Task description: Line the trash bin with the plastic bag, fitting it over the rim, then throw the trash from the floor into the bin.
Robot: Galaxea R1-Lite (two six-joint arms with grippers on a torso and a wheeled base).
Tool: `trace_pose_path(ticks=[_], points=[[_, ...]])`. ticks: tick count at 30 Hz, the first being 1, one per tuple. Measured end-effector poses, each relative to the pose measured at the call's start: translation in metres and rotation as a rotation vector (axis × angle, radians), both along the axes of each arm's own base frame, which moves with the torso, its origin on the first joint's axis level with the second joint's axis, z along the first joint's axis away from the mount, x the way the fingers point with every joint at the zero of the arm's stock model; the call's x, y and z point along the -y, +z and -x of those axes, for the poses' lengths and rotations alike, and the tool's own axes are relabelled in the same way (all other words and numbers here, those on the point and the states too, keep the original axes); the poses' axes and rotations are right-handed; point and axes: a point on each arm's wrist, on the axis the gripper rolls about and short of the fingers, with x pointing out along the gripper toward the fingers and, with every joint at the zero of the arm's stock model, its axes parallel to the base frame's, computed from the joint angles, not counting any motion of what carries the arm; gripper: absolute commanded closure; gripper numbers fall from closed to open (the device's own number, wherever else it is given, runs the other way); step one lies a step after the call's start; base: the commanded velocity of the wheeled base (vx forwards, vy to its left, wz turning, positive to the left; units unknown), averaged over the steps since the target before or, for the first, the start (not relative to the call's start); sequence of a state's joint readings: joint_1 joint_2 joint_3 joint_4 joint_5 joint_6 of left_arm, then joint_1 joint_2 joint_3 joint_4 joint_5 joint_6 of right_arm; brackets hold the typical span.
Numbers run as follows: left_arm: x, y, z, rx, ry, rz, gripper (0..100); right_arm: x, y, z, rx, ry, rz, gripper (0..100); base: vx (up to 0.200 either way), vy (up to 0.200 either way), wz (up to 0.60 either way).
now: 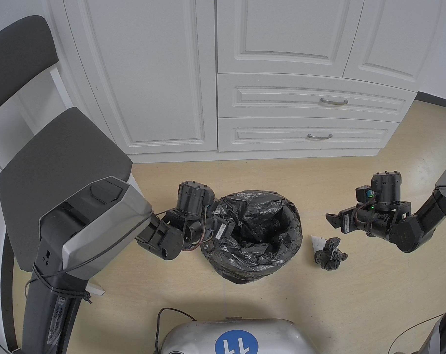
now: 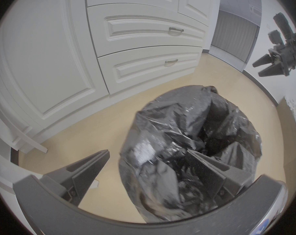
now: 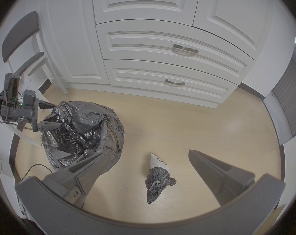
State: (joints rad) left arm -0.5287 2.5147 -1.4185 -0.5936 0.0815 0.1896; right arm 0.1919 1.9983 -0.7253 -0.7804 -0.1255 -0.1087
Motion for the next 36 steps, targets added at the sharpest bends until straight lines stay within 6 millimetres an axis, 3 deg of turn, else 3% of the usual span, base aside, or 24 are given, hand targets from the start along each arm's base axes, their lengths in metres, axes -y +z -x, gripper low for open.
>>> trace_pose_path(ticks=[7, 15, 23, 36], points=[[-0.014, 0.007, -0.024, 0.054, 0.069, 0.015, 0, 0.004, 0.0, -0.003, 0.003, -0.014, -0.002, 0, 0.0, 0.0, 0.0], [-0.025, 0.021, -0.037, 0.096, 0.105, 0.048, 0, 0.007, 0.001, -0.005, 0.011, -0.025, -0.003, 0, 0.0, 0.0, 0.0], [-0.023, 0.039, -0.043, 0.13, 0.125, 0.116, 0, 0.009, 0.002, -0.006, 0.015, -0.03, -0.005, 0, 0.0, 0.0, 0.0], [-0.018, 0.048, -0.05, 0.149, 0.137, 0.176, 0, 0.011, 0.002, -0.008, 0.015, -0.036, -0.007, 0, 0.0, 0.0, 0.0]])
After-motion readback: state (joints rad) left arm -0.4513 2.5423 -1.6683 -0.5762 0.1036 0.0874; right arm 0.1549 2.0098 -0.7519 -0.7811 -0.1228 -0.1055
